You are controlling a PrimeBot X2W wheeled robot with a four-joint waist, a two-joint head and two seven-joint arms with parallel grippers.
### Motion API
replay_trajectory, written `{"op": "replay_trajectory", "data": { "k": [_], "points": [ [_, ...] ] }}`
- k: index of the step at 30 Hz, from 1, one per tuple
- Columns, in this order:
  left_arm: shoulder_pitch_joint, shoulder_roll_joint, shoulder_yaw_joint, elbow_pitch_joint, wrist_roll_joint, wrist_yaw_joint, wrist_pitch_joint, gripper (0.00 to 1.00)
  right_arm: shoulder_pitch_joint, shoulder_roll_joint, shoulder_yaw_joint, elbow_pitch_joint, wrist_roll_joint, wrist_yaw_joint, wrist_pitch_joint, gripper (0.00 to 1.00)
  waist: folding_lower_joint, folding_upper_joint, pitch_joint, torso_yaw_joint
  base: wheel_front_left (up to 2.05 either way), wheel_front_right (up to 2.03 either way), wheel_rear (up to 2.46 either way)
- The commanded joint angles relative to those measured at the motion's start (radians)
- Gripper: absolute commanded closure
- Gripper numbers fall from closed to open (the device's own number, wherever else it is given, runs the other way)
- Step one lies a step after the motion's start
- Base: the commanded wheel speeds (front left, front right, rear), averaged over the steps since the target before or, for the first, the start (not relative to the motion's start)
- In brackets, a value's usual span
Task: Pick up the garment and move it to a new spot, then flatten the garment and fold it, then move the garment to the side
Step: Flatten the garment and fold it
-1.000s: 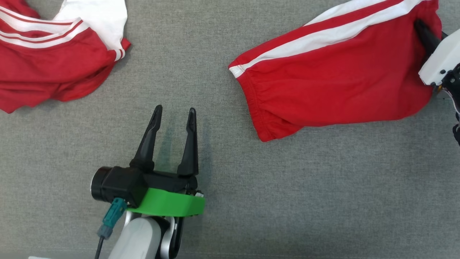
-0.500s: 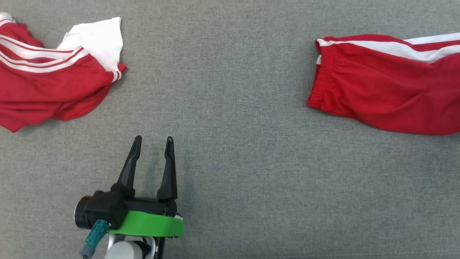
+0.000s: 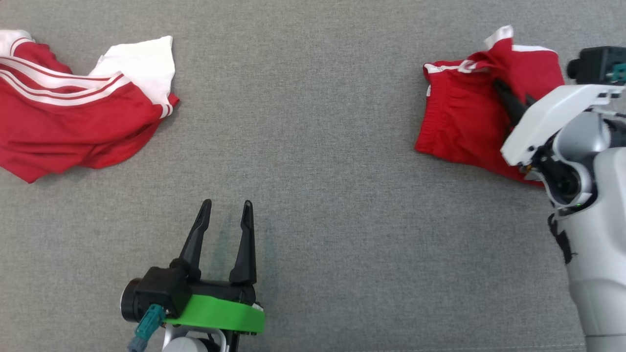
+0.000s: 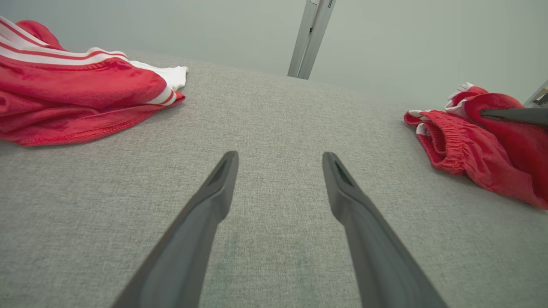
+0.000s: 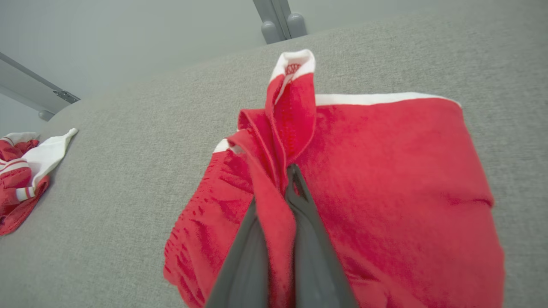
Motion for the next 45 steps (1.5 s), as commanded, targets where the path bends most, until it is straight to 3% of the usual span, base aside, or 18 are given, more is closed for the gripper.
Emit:
{"op": "replay_trajectory", "data": {
  "k": [1, 6, 12, 14, 15, 21, 24, 29, 38, 45],
  "points": [
    [0.002, 0.001, 0.001, 0.005, -0.009, 0.002, 0.000, 0.00, 0.013, 0.018, 0.024, -0.003, -0.019, 0.000, -0.015, 1.00, 0.0000, -0.0001, -0.004, 0.004, 0.00, 0.00, 0.00],
    [0.006, 0.001, -0.004, 0.023, -0.012, 0.006, 0.000, 0.00, 0.006, 0.081, 0.049, 0.037, -0.071, 0.000, -0.065, 1.00, 0.0000, -0.0001, -0.012, 0.018, 0.00, 0.00, 0.00],
    [0.021, 0.001, -0.013, 0.036, -0.017, 0.011, 0.000, 0.00, -0.016, 0.111, 0.037, 0.077, -0.099, 0.000, -0.107, 0.98, 0.0000, -0.0001, -0.021, 0.033, 0.00, 0.00, 0.00],
    [0.025, 0.001, -0.014, 0.039, -0.018, 0.010, 0.000, 0.00, -0.015, 0.119, 0.048, 0.077, -0.080, 0.000, -0.127, 0.15, 0.0000, -0.0001, -0.026, 0.035, 0.00, 0.00, 0.00],
    [0.027, 0.001, -0.014, 0.041, -0.017, 0.011, 0.000, 0.00, -0.012, 0.122, 0.057, 0.074, -0.064, 0.000, -0.134, 0.00, 0.0000, -0.0001, -0.029, 0.034, 0.00, 0.00, 0.00],
    [0.033, 0.001, -0.010, 0.055, -0.013, 0.009, 0.000, 0.00, 0.043, 0.109, 0.161, -0.005, 0.040, 0.000, -0.164, 0.00, 0.0000, -0.0001, -0.054, 0.022, 0.00, 0.00, 0.00],
    [0.040, 0.002, 0.003, 0.062, -0.004, 0.005, 0.000, 0.00, 0.088, 0.064, 0.223, -0.074, 0.062, 0.000, -0.208, 0.00, 0.0000, -0.0001, -0.080, 0.010, 0.00, 0.00, 0.00],
    [0.069, 0.002, 0.034, 0.073, 0.003, -0.002, 0.000, 0.00, 0.177, -0.042, 0.290, -0.164, -0.007, 0.000, -0.364, 0.00, 0.0000, -0.0001, -0.142, -0.018, 0.00, 0.00, 0.00],
    [0.166, 0.002, 0.097, 0.081, 0.030, -0.022, 0.000, 0.00, 0.344, -0.115, 0.202, -0.114, -0.108, 0.000, -0.646, 0.00, 0.0000, -0.0001, -0.274, -0.064, 0.00, 0.00, 0.00],
    [0.233, 0.002, 0.132, 0.059, 0.042, -0.028, 0.000, 0.00, 0.464, -0.105, 0.033, -0.001, -0.217, 0.000, -0.731, 0.00, 0.0000, -0.0001, -0.345, -0.066, 0.00, 0.00, 0.00]
  ]
}}
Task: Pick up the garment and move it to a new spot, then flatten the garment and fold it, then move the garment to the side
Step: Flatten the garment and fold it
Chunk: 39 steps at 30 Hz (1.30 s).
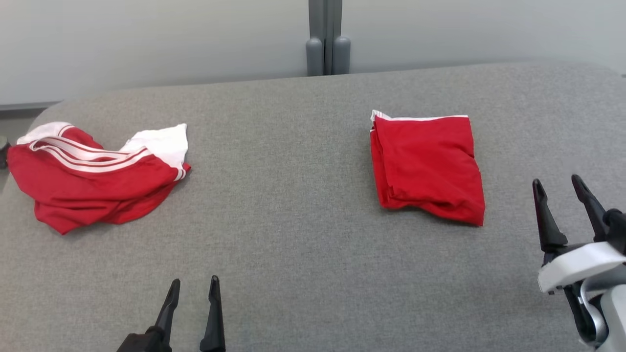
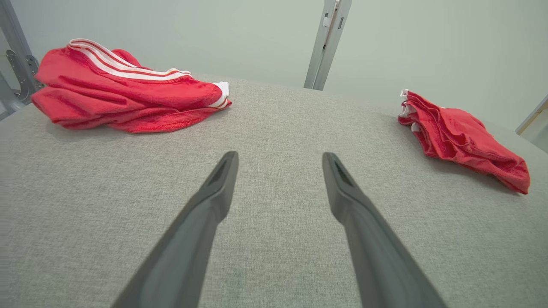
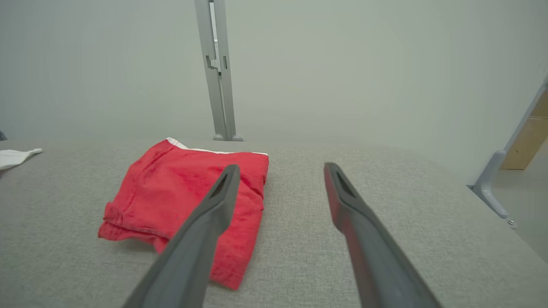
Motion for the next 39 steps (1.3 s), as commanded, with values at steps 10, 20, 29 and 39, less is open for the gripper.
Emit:
{"op": "replay_trajectory", "data": {
  "k": [10, 20, 29, 39],
  "points": [
    [0.010, 0.003, 0.014, -0.033, 0.024, -0.007, 0.000, 0.00, 0.046, 0.072, -0.082, 0.009, -0.091, 0.000, -0.013, 0.00, 0.0000, 0.0000, -0.004, 0.010, 0.00, 0.00, 0.00],
    [-0.115, 0.003, -0.035, -0.030, 0.011, -0.005, 0.000, 0.00, -0.234, 0.127, 0.022, 0.222, -0.180, -0.001, -0.013, 1.00, 0.0000, 0.0000, 0.171, 0.074, 0.00, 0.00, 0.00],
    [-0.155, 0.003, -0.066, -0.007, -0.005, 0.013, 0.000, 0.00, -0.360, 0.199, 0.037, 0.431, -0.281, -0.001, -0.013, 1.00, 0.0000, 0.0000, 0.196, 0.127, 0.00, 0.00, 0.00],
    [-0.114, 0.003, -0.039, 0.000, -0.004, 0.011, 0.000, 0.00, -0.311, 0.239, 0.162, 0.465, -0.236, -0.001, -0.013, 1.00, 0.0000, 0.0000, 0.131, 0.110, 0.00, 0.00, 0.00]
  ]
}}
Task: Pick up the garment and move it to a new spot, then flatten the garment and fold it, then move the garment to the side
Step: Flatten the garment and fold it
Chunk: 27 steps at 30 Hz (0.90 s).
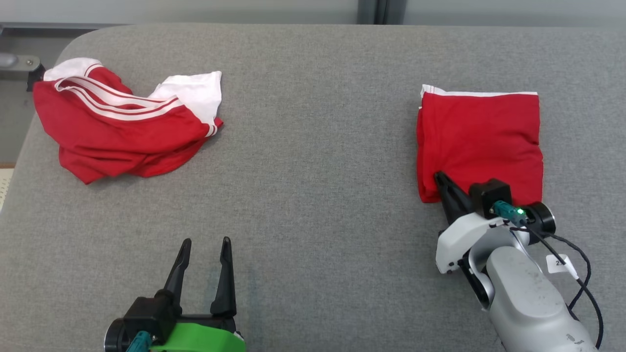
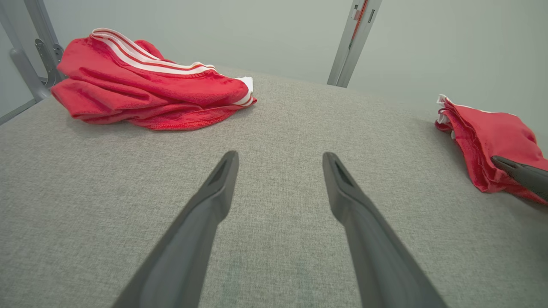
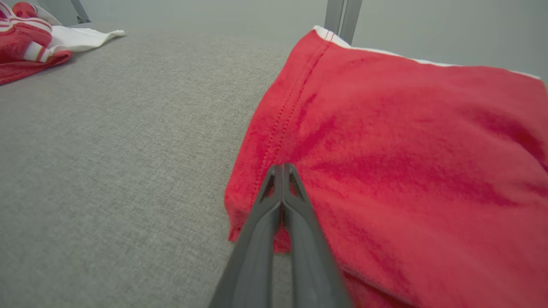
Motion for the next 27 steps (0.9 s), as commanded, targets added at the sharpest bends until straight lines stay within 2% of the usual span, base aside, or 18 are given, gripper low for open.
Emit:
{"op": "replay_trajectory", "data": {
  "k": [1, 7, 12, 13, 14, 15, 16, 21, 27],
  "points": [
    [0.014, 0.003, 0.008, 0.000, 0.004, -0.001, 0.000, 0.00, 0.020, 0.001, 0.016, -0.006, 0.013, -0.001, -0.002, 1.00, 0.0000, 0.0000, -0.027, -0.016, 0.00, 0.00, 0.00],
    [0.045, 0.003, 0.023, 0.004, 0.009, -0.007, 0.000, 0.00, 0.083, -0.005, 0.075, -0.074, 0.059, -0.001, -0.002, 1.00, 0.0000, 0.0000, -0.083, -0.041, 0.00, 0.00, 0.00],
    [0.073, 0.003, 0.050, 0.004, 0.015, -0.013, 0.000, 0.00, 0.166, -0.029, 0.041, -0.219, 0.085, -0.001, -0.002, 1.00, 0.0000, 0.0000, -0.128, -0.060, 0.00, 0.00, 0.00],
    [0.079, 0.003, 0.056, 0.006, 0.019, -0.018, 0.000, 0.00, 0.190, -0.034, 0.032, -0.265, 0.085, -0.001, -0.002, 0.67, 0.0000, 0.0000, -0.137, -0.063, 0.00, 0.00, 0.00],
    [0.084, 0.003, 0.061, 0.008, 0.023, -0.020, 0.000, 0.00, 0.211, -0.042, 0.019, -0.304, 0.082, -0.001, -0.002, 0.53, 0.0000, 0.0000, -0.146, -0.065, 0.00, 0.00, 0.00],
    [0.091, 0.003, 0.067, 0.012, 0.028, -0.024, 0.000, 0.00, 0.241, -0.052, 0.001, -0.348, 0.077, -0.001, -0.002, 0.03, 0.0000, 0.0000, -0.158, -0.068, 0.00, 0.00, 0.00],
    [0.098, 0.003, 0.074, 0.016, 0.033, -0.029, 0.000, 0.00, 0.275, -0.055, -0.021, -0.390, 0.079, -0.001, -0.002, 0.00, 0.0000, 0.0000, -0.170, -0.070, 0.00, 0.00, 0.00],
    [0.116, 0.003, 0.101, 0.032, 0.046, -0.051, 0.000, 0.00, 0.405, -0.061, -0.118, -0.547, 0.096, -0.001, -0.002, 0.00, 0.0000, 0.0000, -0.209, -0.082, 0.00, 0.00, 0.00],
    [0.116, 0.003, 0.127, 0.040, 0.049, -0.062, 0.000, 0.00, 0.522, -0.063, -0.183, -0.600, 0.103, -0.001, -0.002, 0.00, 0.0000, 0.0000, -0.232, -0.107, 0.00, 0.00, 0.00]
  ]
}}
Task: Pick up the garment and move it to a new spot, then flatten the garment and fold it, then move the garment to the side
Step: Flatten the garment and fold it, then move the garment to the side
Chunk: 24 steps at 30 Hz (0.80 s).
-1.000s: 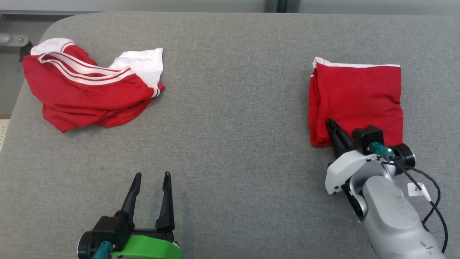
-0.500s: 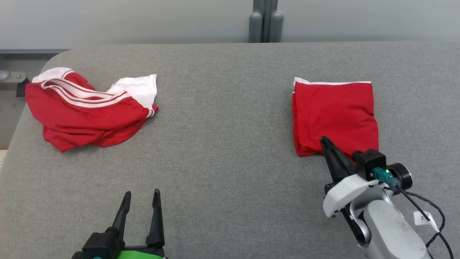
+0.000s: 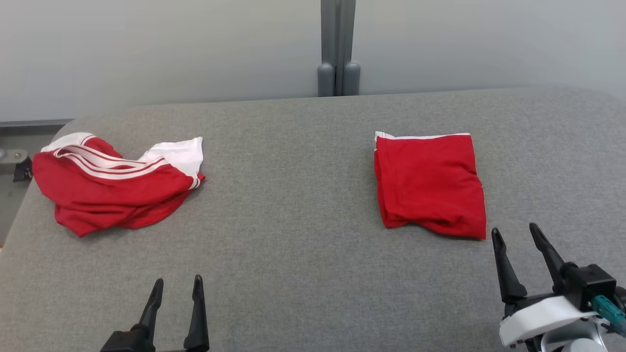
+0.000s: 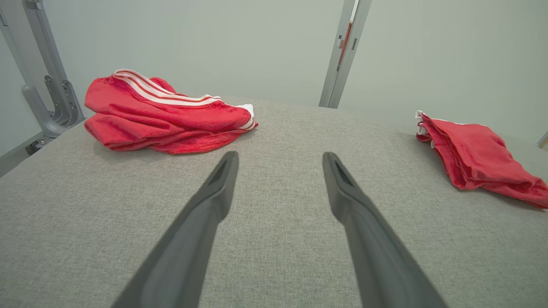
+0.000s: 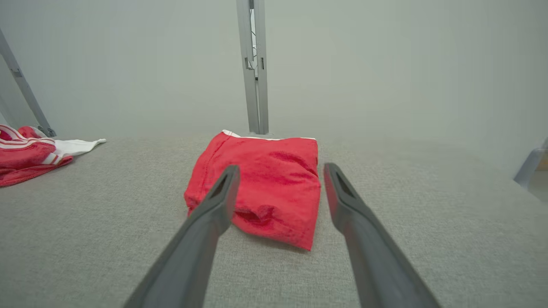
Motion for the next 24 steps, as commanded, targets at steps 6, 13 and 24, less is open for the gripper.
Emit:
{"op": "replay_trajectory", "data": {
  "k": [6, 13, 24],
  "points": [
    [0.017, 0.003, 0.004, 0.012, 0.002, -0.011, 0.000, 0.00, 0.055, -0.007, -0.028, 0.030, 0.011, -0.001, -0.002, 0.00, 0.0000, 0.0000, -0.021, -0.030, 0.00, 0.00, 0.00],
    [0.026, 0.003, 0.009, 0.020, 0.004, -0.014, 0.000, 0.00, 0.066, 0.003, -0.046, 0.053, 0.015, -0.001, -0.002, 0.00, 0.0000, 0.0000, -0.022, -0.034, 0.00, 0.00, 0.00],
    [0.016, 0.003, -0.016, 0.014, -0.006, -0.005, 0.000, 0.00, -0.087, 0.009, -0.045, 0.209, 0.244, -0.001, 0.069, 0.00, 0.0000, 0.0000, 0.025, -0.030, 0.00, 0.00, 0.00]
  ]
}}
